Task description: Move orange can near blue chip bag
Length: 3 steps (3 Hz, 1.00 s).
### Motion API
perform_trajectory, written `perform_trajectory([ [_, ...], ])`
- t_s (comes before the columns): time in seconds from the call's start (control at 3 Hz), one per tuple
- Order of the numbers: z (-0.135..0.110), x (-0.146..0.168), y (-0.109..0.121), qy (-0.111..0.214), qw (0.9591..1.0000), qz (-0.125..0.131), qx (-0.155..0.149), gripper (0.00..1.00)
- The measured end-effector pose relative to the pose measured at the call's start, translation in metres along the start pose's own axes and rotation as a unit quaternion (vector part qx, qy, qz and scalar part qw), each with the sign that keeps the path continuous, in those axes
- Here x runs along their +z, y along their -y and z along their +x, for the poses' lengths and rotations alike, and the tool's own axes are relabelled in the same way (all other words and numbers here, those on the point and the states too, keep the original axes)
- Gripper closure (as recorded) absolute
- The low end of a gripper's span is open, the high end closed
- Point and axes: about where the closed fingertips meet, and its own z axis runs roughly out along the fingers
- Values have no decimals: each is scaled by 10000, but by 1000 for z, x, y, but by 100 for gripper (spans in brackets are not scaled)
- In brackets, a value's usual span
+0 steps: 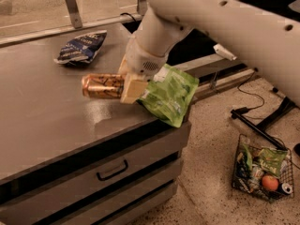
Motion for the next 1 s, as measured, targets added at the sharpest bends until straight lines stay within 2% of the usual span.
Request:
perform_trajectory([
  [0.33,17,-19,41,44,9997,59,217,100],
  [0.67,38,-30,92,-27,9984,303,477,100],
  [1.0,38,-30,92,-26,9984,303,477,100],
])
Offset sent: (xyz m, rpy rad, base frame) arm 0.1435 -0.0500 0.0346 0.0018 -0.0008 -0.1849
